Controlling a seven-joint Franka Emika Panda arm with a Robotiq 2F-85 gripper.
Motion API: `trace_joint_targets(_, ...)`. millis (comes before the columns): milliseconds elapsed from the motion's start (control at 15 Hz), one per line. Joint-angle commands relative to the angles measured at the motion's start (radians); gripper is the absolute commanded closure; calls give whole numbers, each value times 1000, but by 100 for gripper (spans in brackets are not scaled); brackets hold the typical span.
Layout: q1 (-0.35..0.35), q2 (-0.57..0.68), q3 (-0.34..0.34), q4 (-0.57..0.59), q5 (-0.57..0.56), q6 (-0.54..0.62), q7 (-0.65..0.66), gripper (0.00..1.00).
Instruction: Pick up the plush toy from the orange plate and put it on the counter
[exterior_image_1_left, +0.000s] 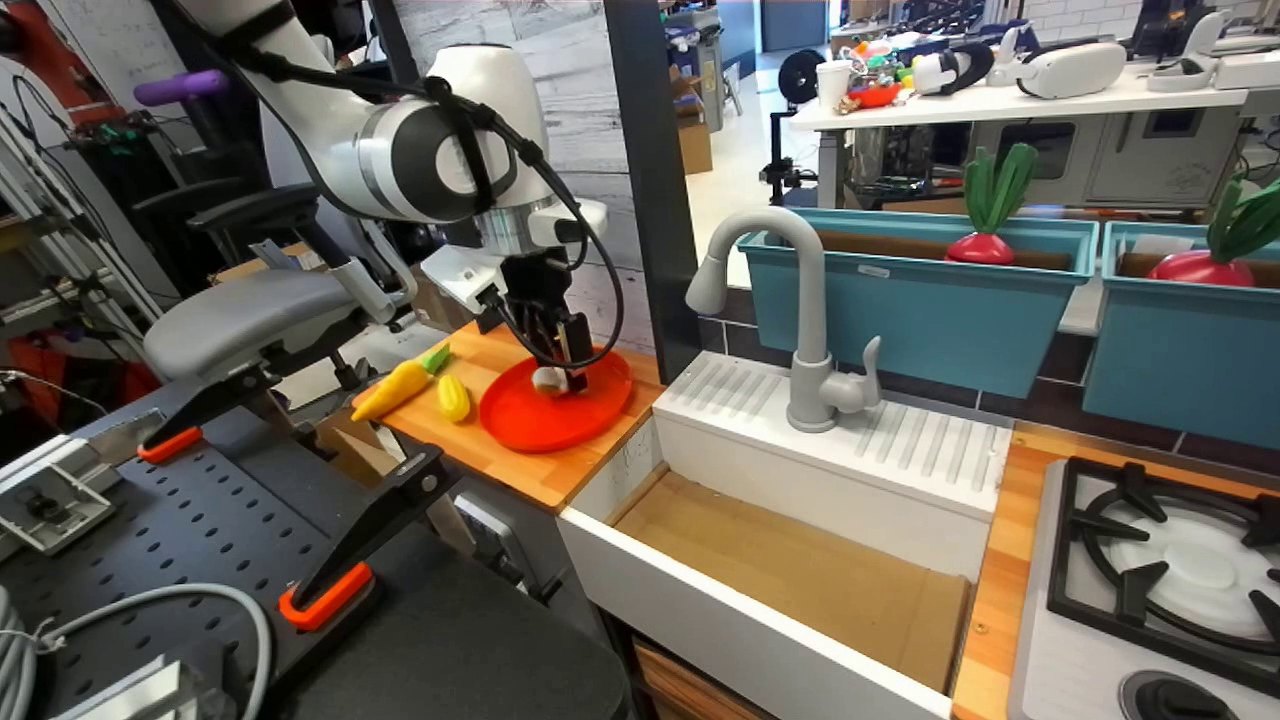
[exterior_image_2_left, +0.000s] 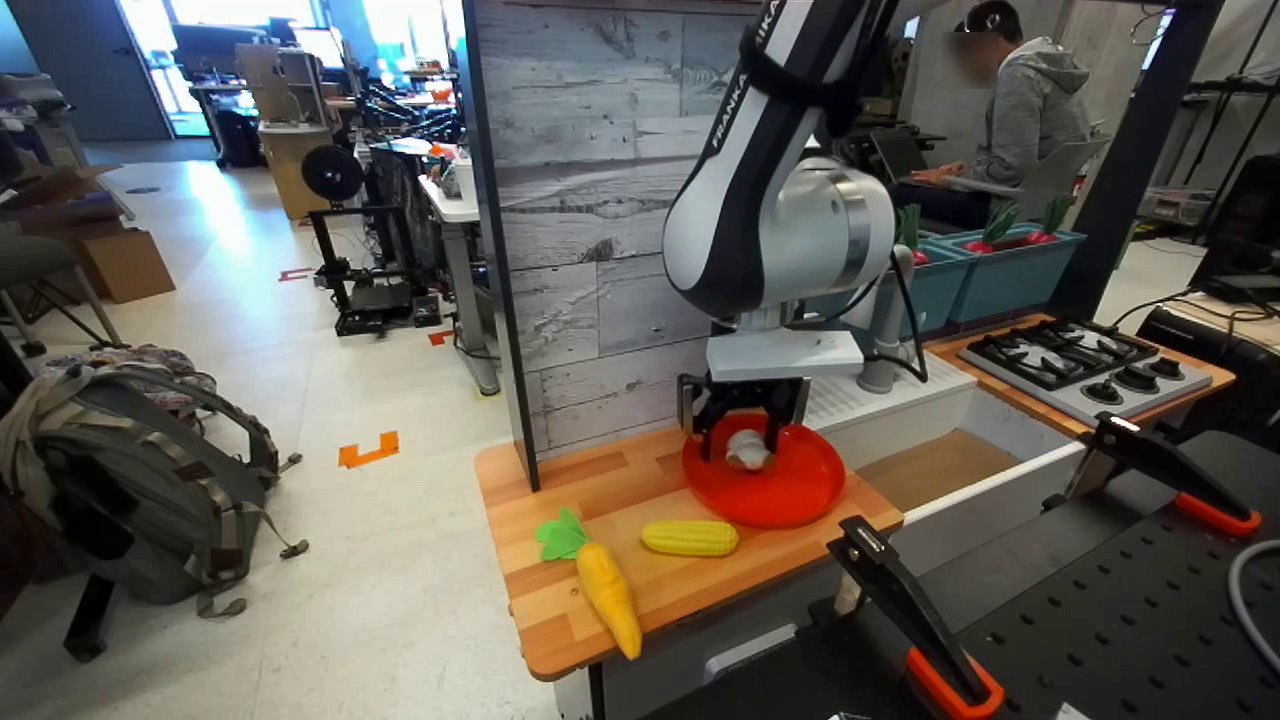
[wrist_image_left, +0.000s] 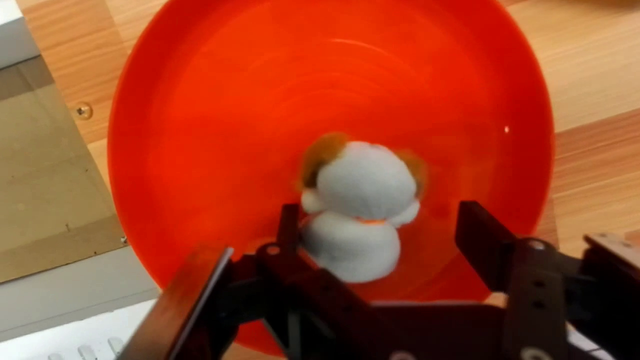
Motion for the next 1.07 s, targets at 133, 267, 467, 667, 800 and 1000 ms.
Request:
trace_joint_targets(133, 21, 56, -32, 91, -5, -34, 28, 65)
trace_joint_targets(267, 18, 45, -31, 83, -7, -28, 20, 80)
trace_joint_targets(467, 20, 0, -31, 20, -15, 7, 4, 98)
trace_joint_targets(667, 26, -63, -33, -72, -25, 71, -14, 99)
trace_joint_targets(800, 40, -107, -43, -131, -31, 127, -15, 97)
trace_joint_targets(1000, 59, -175, -47, -204, -38, 187, -20, 97)
